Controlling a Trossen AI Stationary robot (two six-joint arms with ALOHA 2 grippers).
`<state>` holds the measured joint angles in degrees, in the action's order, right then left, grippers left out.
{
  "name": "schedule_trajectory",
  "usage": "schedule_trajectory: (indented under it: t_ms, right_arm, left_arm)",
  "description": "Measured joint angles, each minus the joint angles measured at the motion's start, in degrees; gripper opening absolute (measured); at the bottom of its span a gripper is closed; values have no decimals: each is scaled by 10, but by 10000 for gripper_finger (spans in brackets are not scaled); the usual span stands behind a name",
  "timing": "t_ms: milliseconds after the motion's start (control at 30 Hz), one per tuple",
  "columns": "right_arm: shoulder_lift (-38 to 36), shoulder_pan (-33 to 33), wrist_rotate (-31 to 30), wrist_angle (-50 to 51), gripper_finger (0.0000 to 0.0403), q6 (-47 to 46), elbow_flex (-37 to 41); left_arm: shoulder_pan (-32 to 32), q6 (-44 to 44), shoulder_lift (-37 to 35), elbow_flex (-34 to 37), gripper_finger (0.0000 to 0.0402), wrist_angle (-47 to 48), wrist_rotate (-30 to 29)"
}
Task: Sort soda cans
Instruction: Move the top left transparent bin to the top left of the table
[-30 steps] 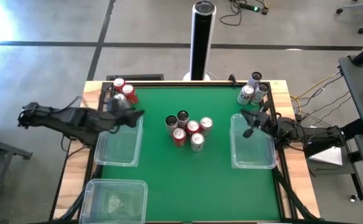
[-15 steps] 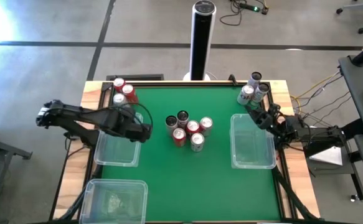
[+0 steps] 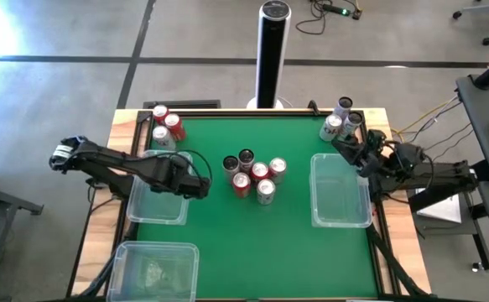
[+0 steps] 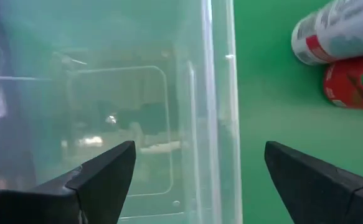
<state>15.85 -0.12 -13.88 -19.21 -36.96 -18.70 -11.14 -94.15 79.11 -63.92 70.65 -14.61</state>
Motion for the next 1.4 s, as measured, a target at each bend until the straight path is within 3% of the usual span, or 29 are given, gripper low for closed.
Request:
schedule_trajectory:
  t_ms: [200, 533, 600, 767, 1000, 1267, 1333, 1400]
  right_arm:
    - [114, 0, 9, 77, 69, 62, -126]
    - [205, 0, 3, 357, 60, 112, -305]
    - [212, 0, 3, 389, 55, 116, -326]
    - [218, 0, 2, 462, 44, 139, -370]
    - [213, 0, -3, 476, 38, 172, -401]
    - [214, 0, -3, 476, 38, 182, -408]
    - [214, 0, -3, 474, 38, 182, -403]
    - [216, 0, -7, 472, 38, 183, -399]
  left_arm:
    - [0, 1, 38, 26, 265, -85, 25]
    - [0, 48, 102, -50, 42, -40, 54]
    - [0, 63, 105, -73, 12, -19, 54]
    - [0, 80, 96, -139, 10, 55, 52]
    - [-1, 91, 85, -235, 3, 139, 22]
    - [21, 148, 84, -366, 2, 180, -129]
    - [51, 177, 83, -400, 1, 179, -175]
    - [101, 240, 83, -434, 1, 162, -183]
